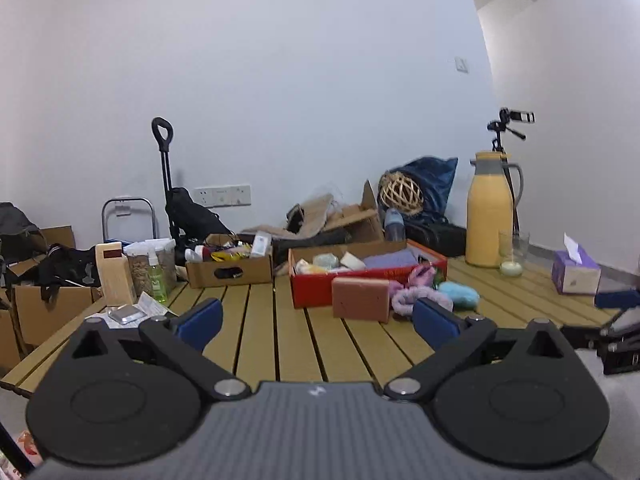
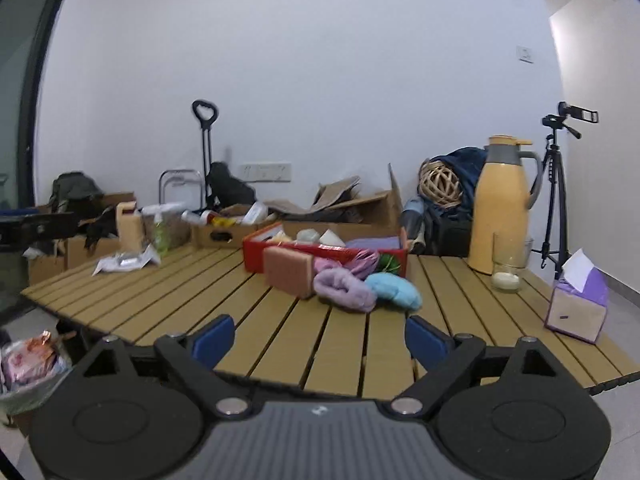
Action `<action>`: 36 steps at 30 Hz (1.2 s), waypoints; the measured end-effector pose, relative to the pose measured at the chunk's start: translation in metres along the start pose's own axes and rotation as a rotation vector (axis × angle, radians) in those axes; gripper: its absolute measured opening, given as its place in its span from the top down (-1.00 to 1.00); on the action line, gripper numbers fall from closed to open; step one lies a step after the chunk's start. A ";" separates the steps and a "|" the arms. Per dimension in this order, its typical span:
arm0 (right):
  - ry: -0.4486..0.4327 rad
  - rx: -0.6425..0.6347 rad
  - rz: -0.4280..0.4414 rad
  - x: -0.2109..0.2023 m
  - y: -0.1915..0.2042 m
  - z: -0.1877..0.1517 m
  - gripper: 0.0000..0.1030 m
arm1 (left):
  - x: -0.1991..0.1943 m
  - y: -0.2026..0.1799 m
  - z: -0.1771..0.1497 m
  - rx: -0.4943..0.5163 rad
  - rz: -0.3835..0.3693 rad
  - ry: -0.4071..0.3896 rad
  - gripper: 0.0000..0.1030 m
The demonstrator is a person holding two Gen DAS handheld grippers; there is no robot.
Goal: Organize soft objects
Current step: 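Move both grippers back over the table items, then grasp the lavender fuzzy towel with both grippers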
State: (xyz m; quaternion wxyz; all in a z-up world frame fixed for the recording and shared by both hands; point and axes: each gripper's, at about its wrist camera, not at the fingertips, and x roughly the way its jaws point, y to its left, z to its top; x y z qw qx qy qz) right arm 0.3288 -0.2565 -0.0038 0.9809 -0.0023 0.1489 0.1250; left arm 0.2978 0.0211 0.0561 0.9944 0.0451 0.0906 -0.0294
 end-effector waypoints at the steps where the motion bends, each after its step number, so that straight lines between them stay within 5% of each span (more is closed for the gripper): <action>1: 0.000 0.006 -0.008 0.001 0.000 -0.001 -0.78 | 0.003 -0.001 -0.003 -0.001 -0.005 0.010 -1.00; 10: 0.079 0.153 -0.018 0.054 -0.019 -0.018 -0.57 | 0.079 -0.009 -0.035 -0.018 -0.061 0.165 -1.00; 20: 0.144 0.228 0.013 0.174 -0.055 0.002 -0.34 | 0.208 -0.041 -0.016 -0.043 -0.131 0.234 -0.99; 24: 0.199 0.331 0.050 0.236 -0.071 0.009 -0.14 | 0.266 -0.048 -0.009 -0.109 -0.206 0.293 -0.93; 28: 0.178 0.356 -0.009 0.279 -0.073 0.015 -0.14 | 0.312 -0.047 -0.012 -0.230 -0.227 0.345 -0.81; 29: 0.193 0.352 -0.022 0.288 -0.073 0.014 -0.09 | 0.318 -0.045 -0.015 -0.272 -0.241 0.345 -0.81; 31: 0.235 0.336 0.026 0.299 -0.072 0.010 0.41 | 0.326 -0.037 -0.024 -0.377 -0.297 0.353 -0.81; 36: 0.233 0.182 0.139 0.269 -0.070 0.009 0.55 | 0.327 -0.028 -0.034 -0.433 -0.358 0.367 -0.81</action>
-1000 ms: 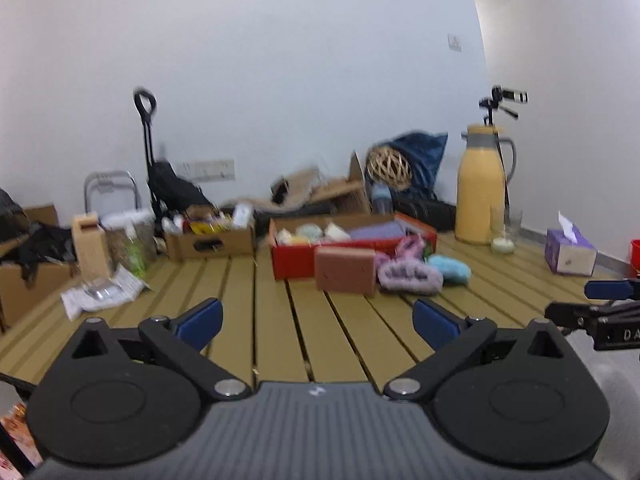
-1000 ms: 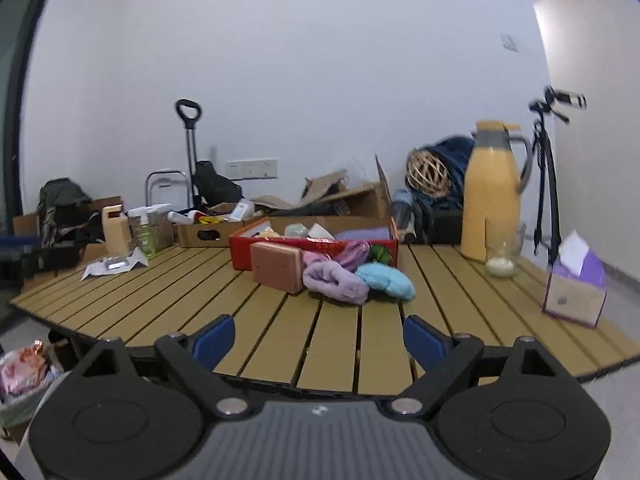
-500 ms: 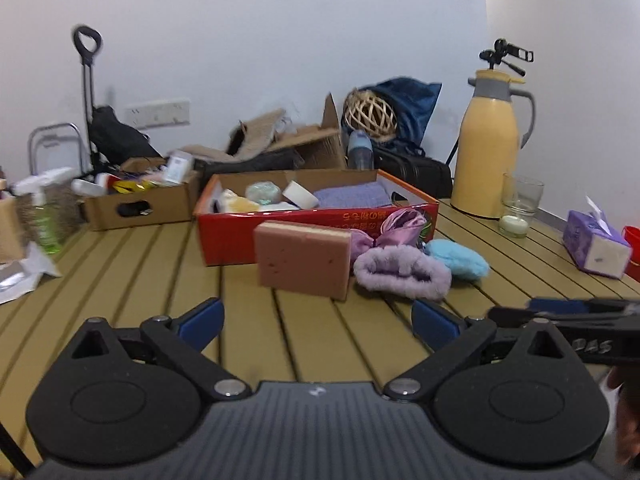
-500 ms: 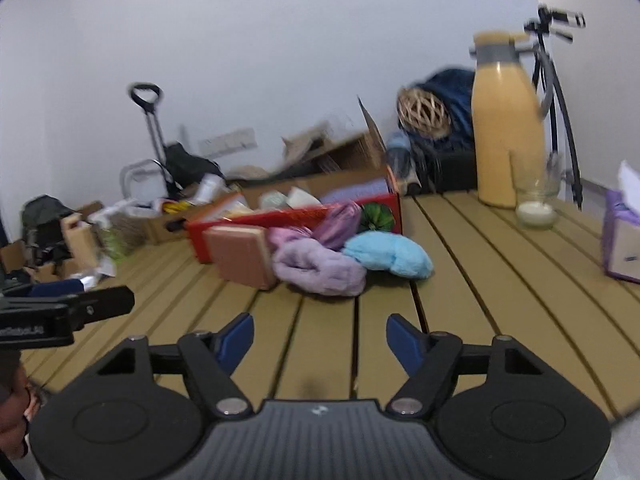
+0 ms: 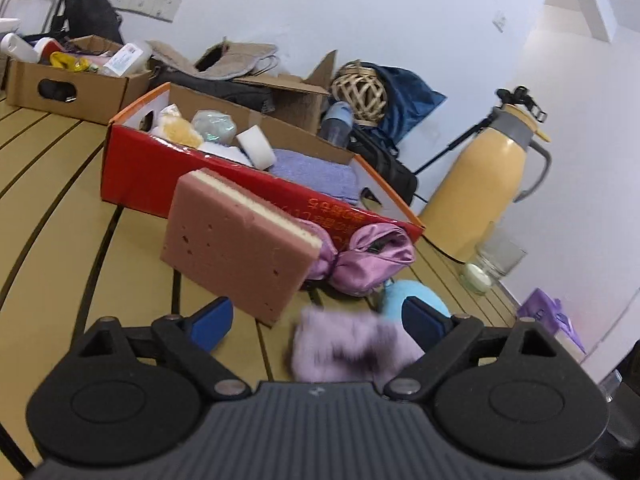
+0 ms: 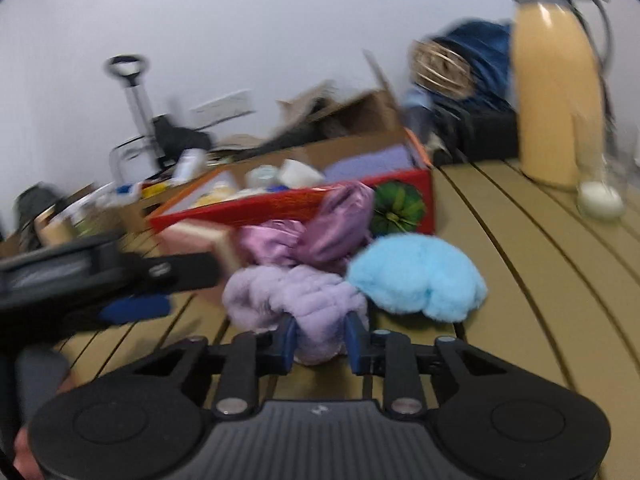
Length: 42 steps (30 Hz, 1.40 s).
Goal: Organize soft objects
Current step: 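Grasp the lavender fuzzy towel with both grippers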
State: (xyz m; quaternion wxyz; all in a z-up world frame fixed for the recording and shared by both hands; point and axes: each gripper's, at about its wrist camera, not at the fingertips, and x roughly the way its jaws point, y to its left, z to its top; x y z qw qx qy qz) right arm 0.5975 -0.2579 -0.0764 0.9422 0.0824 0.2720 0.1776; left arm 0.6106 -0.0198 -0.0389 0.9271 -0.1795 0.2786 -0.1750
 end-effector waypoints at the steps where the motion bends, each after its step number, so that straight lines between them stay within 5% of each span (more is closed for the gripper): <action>1: 0.013 -0.022 0.021 -0.005 -0.001 -0.004 0.55 | -0.001 0.000 -0.001 0.005 -0.001 -0.002 -0.79; 3: 0.011 0.016 0.012 -0.010 -0.008 -0.011 0.45 | 0.002 -0.003 -0.002 0.017 -0.001 0.026 -0.72; 7: -0.018 0.087 0.040 -0.022 -0.020 -0.008 0.20 | 0.016 -0.009 -0.013 0.035 0.011 0.115 -0.24; 9: -0.030 0.112 0.062 -0.024 -0.023 -0.007 -0.25 | 0.018 -0.010 -0.018 0.044 0.000 0.137 -0.18; 11: -0.072 0.181 0.079 -0.027 -0.028 -0.004 -0.30 | 0.017 -0.010 -0.019 0.049 0.004 0.131 -0.17; 14: -0.089 0.276 0.089 -0.020 -0.036 -0.002 -0.21 | 0.012 -0.011 -0.022 0.053 0.015 0.118 -0.20; 18: -0.015 0.309 0.065 0.000 -0.037 -0.006 0.25 | 0.005 -0.010 -0.026 0.049 0.005 0.119 -0.21; 23: -0.001 0.292 0.068 0.004 -0.033 -0.011 0.34 | 0.003 -0.010 -0.027 0.045 -0.024 0.138 -0.10; 25: 0.003 0.299 0.072 0.005 -0.034 -0.012 0.39 | 0.005 -0.010 -0.028 0.049 -0.057 0.165 0.35; 35: -0.005 0.301 0.072 0.003 -0.032 -0.014 0.58 | 0.001 -0.016 -0.033 0.079 -0.052 0.126 0.64; 42: -0.058 0.179 0.058 -0.024 -0.004 -0.017 0.63 | -0.032 -0.026 -0.031 0.088 -0.061 0.055 0.69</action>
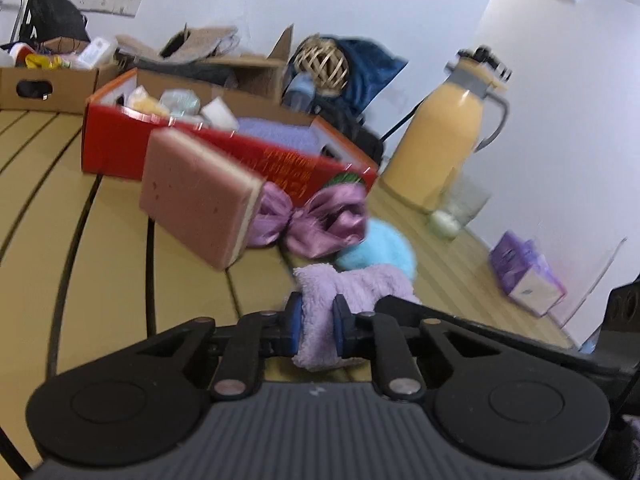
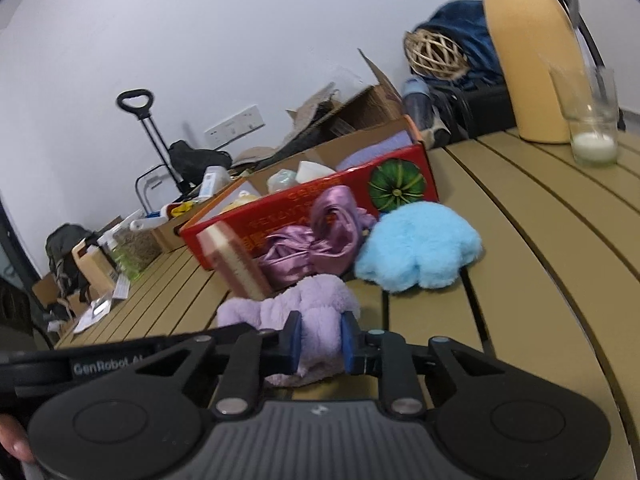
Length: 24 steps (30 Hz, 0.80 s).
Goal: Organize soft objects
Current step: 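Grasp the lavender fuzzy towel with both grippers, then carry the lavender towel into the box and open both grippers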
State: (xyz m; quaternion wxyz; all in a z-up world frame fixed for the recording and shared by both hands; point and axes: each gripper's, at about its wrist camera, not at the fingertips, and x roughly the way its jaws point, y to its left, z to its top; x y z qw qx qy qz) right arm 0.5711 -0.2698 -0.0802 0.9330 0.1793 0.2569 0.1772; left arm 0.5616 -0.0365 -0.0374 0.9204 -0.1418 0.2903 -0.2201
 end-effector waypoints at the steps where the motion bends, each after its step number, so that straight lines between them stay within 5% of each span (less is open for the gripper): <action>1: -0.021 -0.004 0.003 -0.008 0.004 0.003 0.63 | -0.007 -0.002 0.004 -0.003 -0.013 -0.019 0.69; 6: -0.077 0.004 0.033 -0.029 0.014 0.023 0.63 | -0.027 -0.018 0.042 0.000 -0.055 -0.071 0.69; 11: -0.120 -0.001 0.047 -0.026 0.016 0.076 0.63 | -0.004 -0.025 0.103 0.024 -0.061 -0.075 0.69; 18: -0.013 -0.047 -0.024 0.071 -0.007 0.175 0.63 | 0.099 -0.001 0.178 -0.034 0.005 0.054 0.69; 24: 0.116 -0.035 -0.113 0.160 -0.040 0.196 0.62 | 0.182 0.025 0.192 -0.052 0.100 0.168 0.67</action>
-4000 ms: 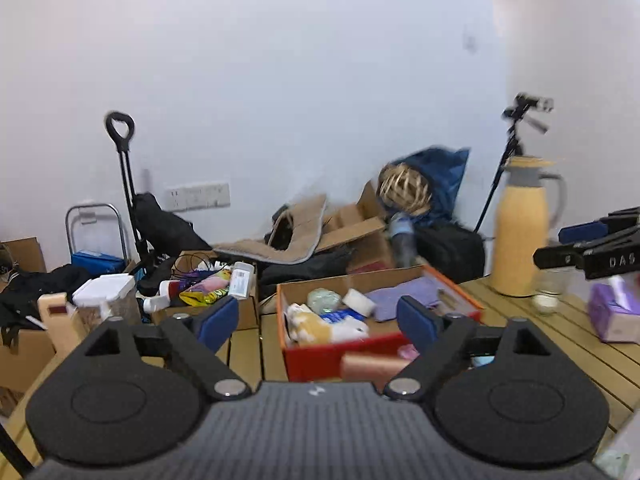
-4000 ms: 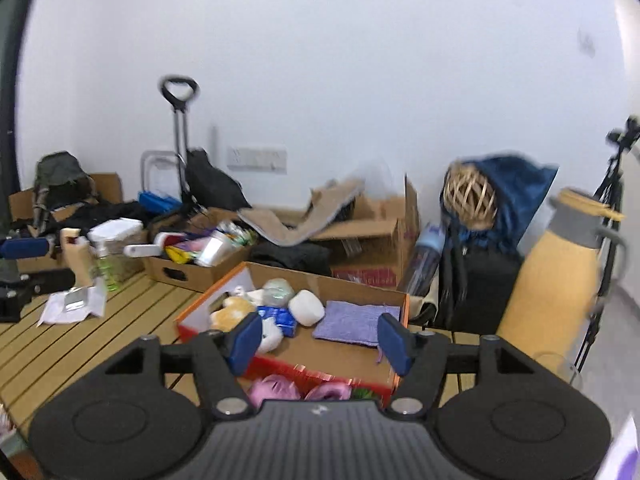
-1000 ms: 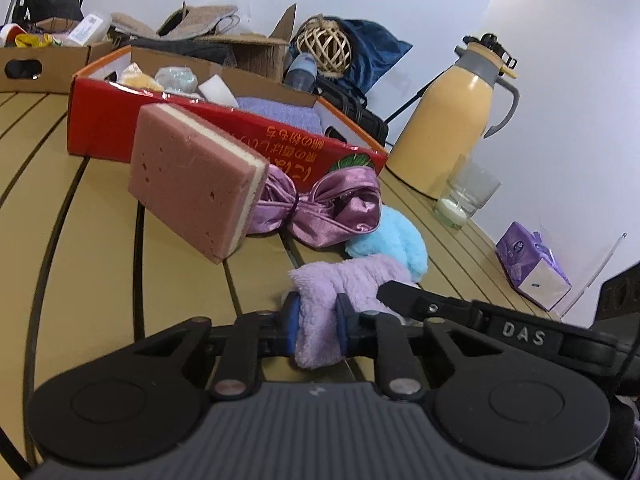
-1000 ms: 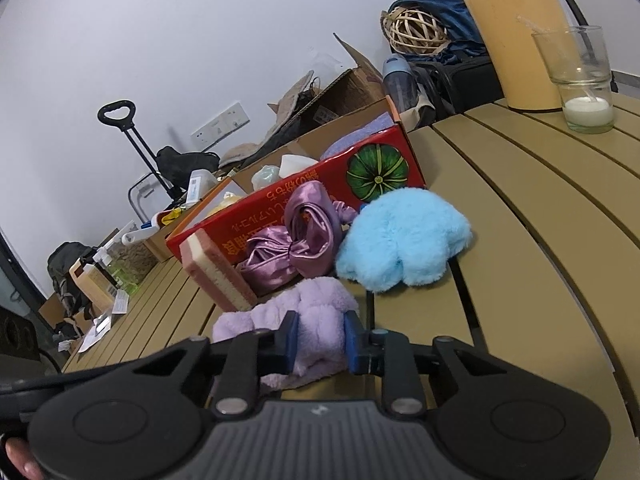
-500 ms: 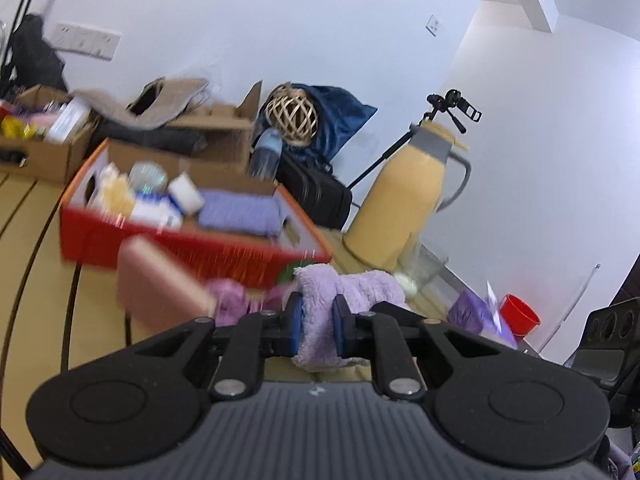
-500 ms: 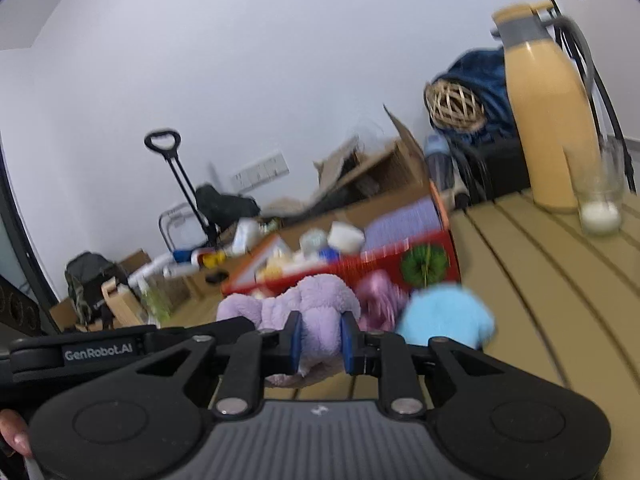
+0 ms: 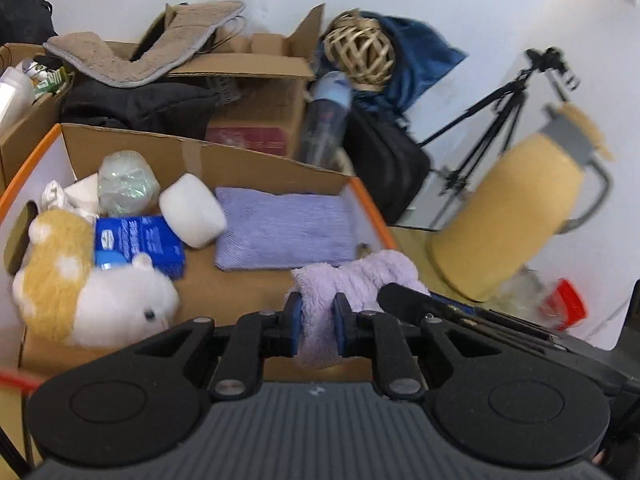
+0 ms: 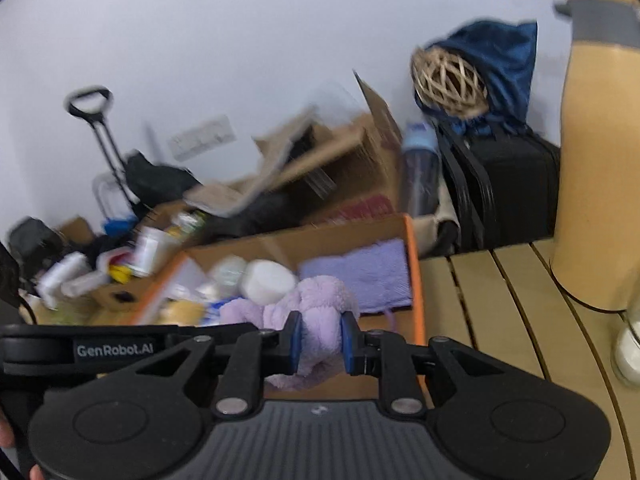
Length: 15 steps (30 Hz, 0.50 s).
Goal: Organize soft objects
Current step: 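Carry the lavender towel into the box and open both grippers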
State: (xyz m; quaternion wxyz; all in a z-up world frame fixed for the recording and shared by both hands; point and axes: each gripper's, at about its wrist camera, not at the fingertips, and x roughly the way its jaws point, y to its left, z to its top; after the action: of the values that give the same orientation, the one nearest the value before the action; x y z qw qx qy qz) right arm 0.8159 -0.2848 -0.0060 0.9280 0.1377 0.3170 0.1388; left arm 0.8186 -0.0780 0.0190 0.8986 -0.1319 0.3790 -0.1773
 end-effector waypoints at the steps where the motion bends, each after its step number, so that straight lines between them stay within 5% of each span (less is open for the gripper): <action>1: 0.016 0.002 0.002 0.011 -0.001 0.001 0.62 | 0.005 0.003 0.002 0.013 0.025 0.001 0.67; 6: 0.084 -0.021 0.025 0.050 0.007 0.005 0.61 | 0.016 0.030 0.012 0.014 0.124 0.016 0.56; 8: 0.115 -0.032 0.040 0.064 0.014 0.003 0.58 | 0.015 0.039 0.015 0.020 0.150 0.030 0.35; 10: 0.161 -0.040 0.053 0.076 0.022 -0.003 0.49 | 0.002 0.045 0.015 0.029 0.140 -0.009 0.11; 15: 0.212 -0.029 0.085 0.088 0.025 -0.016 0.27 | -0.037 0.043 0.009 0.095 0.122 -0.084 0.04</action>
State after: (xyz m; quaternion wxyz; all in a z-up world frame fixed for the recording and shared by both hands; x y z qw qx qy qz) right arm 0.8684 -0.2287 -0.0580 0.8845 0.1224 0.4051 0.1963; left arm 0.8106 -0.0232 0.0324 0.9282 -0.0730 0.3393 -0.1343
